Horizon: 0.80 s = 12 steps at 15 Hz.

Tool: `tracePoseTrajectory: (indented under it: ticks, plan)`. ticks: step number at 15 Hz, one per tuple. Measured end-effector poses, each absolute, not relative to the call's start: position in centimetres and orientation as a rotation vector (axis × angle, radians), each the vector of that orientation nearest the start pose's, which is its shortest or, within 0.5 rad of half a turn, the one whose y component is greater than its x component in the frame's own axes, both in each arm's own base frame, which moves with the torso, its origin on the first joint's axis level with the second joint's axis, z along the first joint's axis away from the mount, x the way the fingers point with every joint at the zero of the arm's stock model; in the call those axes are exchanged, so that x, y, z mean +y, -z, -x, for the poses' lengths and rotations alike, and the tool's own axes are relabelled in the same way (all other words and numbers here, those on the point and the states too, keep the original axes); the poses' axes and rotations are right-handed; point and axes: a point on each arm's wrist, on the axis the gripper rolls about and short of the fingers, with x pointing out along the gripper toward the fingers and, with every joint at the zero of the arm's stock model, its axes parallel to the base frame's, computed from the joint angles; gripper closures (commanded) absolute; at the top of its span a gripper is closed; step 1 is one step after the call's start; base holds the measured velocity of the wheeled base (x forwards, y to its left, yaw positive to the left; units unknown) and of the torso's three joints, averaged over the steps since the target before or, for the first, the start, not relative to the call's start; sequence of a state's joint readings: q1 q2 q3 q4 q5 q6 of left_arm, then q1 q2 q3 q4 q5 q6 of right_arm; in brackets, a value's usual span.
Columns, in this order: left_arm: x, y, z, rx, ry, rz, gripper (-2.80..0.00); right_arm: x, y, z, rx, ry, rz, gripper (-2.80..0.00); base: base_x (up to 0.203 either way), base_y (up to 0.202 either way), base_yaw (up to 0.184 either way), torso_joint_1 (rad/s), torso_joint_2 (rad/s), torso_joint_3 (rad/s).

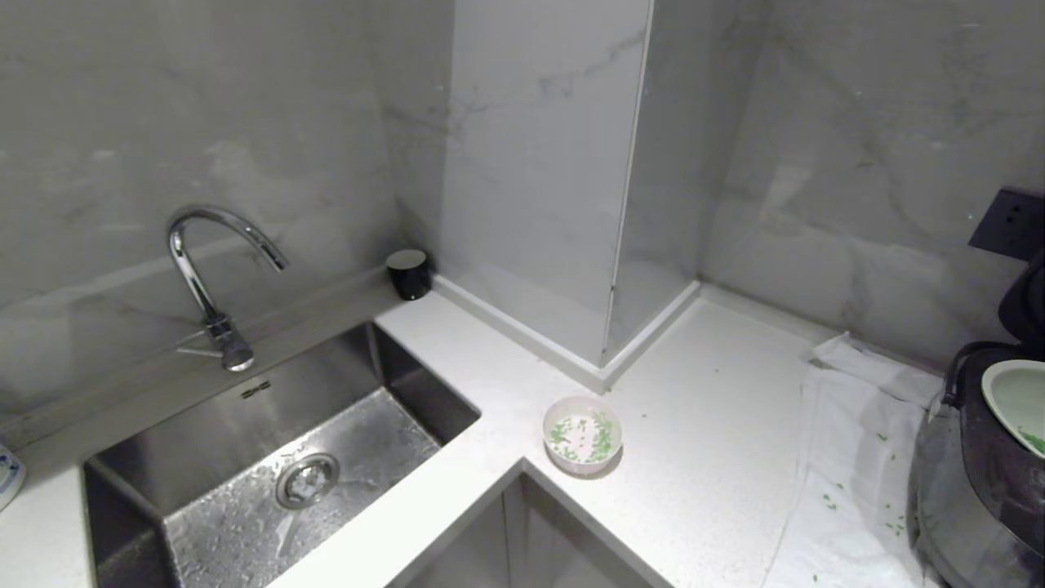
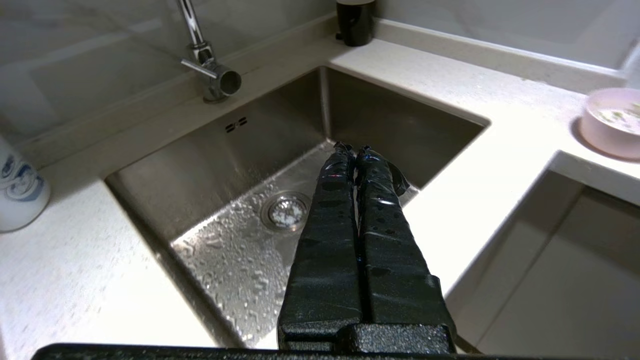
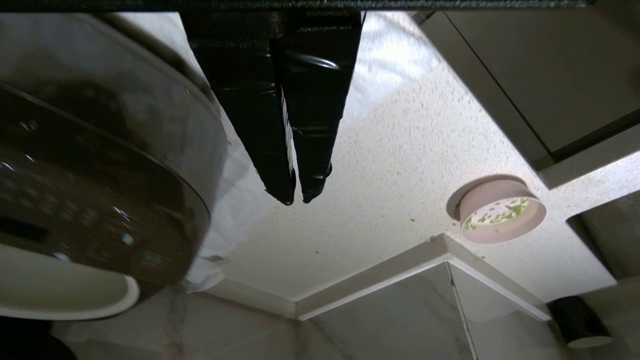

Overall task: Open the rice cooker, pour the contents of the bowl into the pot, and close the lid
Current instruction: Pick up the bowl on the table

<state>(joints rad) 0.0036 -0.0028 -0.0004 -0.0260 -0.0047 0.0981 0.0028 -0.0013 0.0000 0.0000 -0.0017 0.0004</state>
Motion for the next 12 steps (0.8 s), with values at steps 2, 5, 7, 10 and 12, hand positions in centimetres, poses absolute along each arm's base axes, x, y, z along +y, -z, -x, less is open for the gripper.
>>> tracePoseTrajectory:
  ticks: [2, 5, 7, 10, 12]
  plan:
    - [-0.02, -7.81, 2.3, -0.029, -0.002, -0.1, 0.0, -0.01, -7.55, 2.29, -0.001, -0.001, -0.001, 0.0, -0.188, 0.0, -0.003, 0.001, 0.0, 0.005]
    - [-0.02, -7.81, 2.31, -0.029, 0.0, -0.096, 0.0, -0.01, -7.55, 2.29, -0.002, -0.001, -0.001, 0.0, -0.04, 0.0, -0.001, -0.004, 0.0, 0.001]
    - [-0.02, -7.81, 2.3, -0.029, 0.002, -0.097, 0.0, -0.01, -7.54, 2.29, -0.001, -0.001, -0.001, 0.0, 0.0, 0.0, 0.0, 0.019, 0.0, -0.004]
    - [-0.02, -7.8, 2.3, -0.028, 0.002, -0.098, 0.0, -0.01, -7.54, 2.29, -0.001, -0.001, -0.001, 0.0, 0.0, 0.0, 0.0, 0.0, 0.0, 0.0]
    - [-0.02, -7.81, 2.3, -0.029, 0.002, -0.098, 0.0, -0.01, -7.53, 2.29, 0.0, -0.001, -0.001, 0.0, 0.003, 0.004, -0.046, -0.001, 0.0, -0.003]
